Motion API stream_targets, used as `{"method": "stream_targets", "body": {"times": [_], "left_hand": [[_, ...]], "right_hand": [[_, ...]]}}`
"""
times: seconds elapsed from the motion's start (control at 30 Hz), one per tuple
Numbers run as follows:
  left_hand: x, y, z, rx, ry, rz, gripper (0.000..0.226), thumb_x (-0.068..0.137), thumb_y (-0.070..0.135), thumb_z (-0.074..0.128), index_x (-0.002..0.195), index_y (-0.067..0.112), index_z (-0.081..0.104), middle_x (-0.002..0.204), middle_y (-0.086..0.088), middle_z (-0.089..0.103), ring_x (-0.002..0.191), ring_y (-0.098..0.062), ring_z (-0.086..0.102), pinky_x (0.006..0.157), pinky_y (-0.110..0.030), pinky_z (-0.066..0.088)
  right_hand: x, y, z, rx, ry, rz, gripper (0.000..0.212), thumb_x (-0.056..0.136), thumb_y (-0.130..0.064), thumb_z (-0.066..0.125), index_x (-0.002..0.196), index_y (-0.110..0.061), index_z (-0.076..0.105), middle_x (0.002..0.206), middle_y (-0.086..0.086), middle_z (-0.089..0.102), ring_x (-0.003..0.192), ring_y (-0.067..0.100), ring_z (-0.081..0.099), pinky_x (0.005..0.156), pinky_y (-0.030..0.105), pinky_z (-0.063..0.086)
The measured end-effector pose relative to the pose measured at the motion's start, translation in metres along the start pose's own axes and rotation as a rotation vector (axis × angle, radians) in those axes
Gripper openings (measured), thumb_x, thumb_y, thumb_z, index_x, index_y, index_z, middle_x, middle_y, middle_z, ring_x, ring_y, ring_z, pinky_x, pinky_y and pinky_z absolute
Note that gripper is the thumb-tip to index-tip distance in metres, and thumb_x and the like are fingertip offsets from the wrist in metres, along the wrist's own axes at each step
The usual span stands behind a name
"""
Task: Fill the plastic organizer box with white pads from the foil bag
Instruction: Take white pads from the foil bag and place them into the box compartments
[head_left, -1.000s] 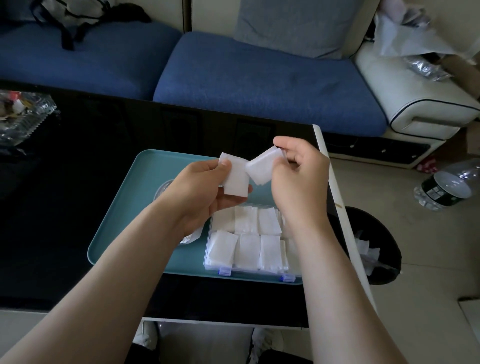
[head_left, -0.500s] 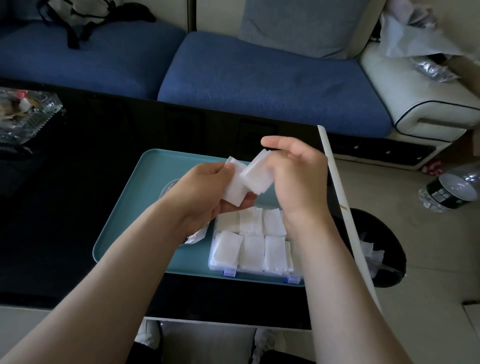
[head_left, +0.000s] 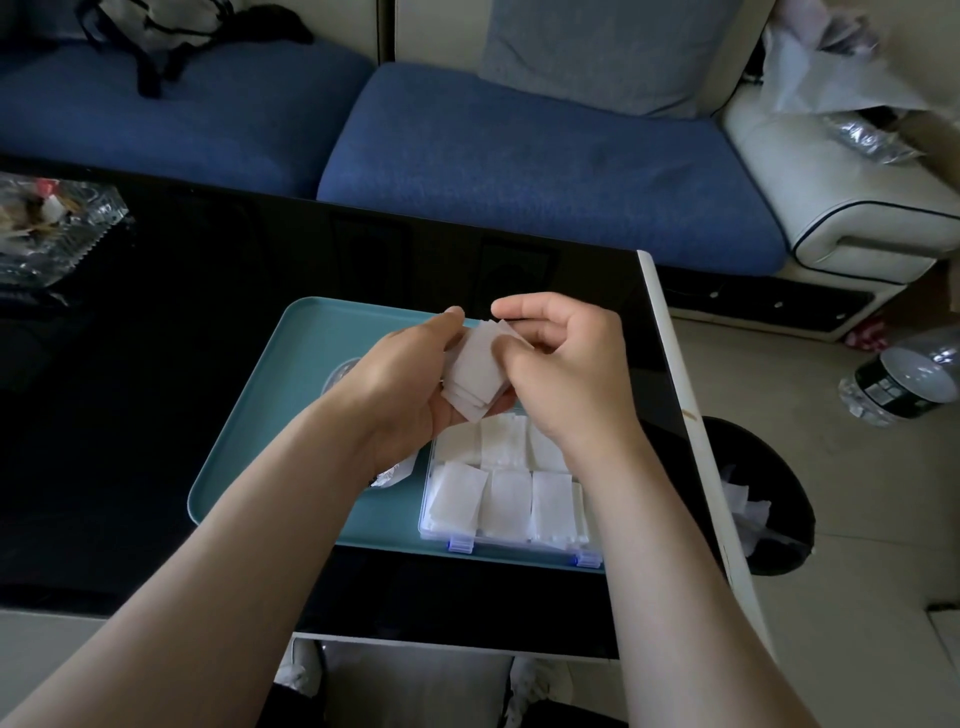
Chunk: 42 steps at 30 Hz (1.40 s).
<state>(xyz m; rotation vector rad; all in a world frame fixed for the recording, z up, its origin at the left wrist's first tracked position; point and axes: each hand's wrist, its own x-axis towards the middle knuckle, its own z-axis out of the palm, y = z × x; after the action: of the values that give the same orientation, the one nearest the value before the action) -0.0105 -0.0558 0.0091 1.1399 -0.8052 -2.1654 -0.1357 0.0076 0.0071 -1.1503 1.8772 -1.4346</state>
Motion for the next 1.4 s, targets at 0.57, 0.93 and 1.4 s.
{"method": "stream_targets", "body": {"times": [0.57,0.93,1.4], "left_hand": [[0.002,-0.005,-0.015,0.548,-0.044,0.307,0.082,0.085,-0.017,0.056,0.152,0.03,0.044,0.125,-0.001,0.072,0.105,-0.019,0.075,0.086,-0.032,0.06],[0.011,-0.007,-0.016,0.368,0.007,0.261,0.025,0.1,-0.006,0.059,0.121,0.0,0.07,0.117,-0.02,0.075,0.103,-0.029,0.077,0.086,-0.035,0.064],[0.007,-0.002,-0.014,0.344,-0.09,0.22,0.034,0.106,-0.006,0.041,0.117,-0.002,0.073,0.116,-0.021,0.076,0.109,-0.032,0.076,0.092,-0.042,0.064]], "right_hand": [[0.0,0.005,0.001,-0.217,-0.116,-0.023,0.029,0.096,-0.018,0.073,0.123,-0.028,0.075,0.113,-0.013,0.072,0.104,0.0,0.066,0.089,0.021,0.059],[0.003,0.014,-0.007,-0.178,0.219,-0.1,0.022,0.091,-0.015,0.082,0.112,-0.022,0.08,0.089,-0.014,0.077,0.083,-0.008,0.07,0.07,0.005,0.051],[0.003,0.013,-0.007,-0.102,0.06,-0.026,0.022,0.094,-0.017,0.08,0.114,-0.025,0.079,0.095,-0.012,0.077,0.088,-0.008,0.069,0.066,0.005,0.05]]}}
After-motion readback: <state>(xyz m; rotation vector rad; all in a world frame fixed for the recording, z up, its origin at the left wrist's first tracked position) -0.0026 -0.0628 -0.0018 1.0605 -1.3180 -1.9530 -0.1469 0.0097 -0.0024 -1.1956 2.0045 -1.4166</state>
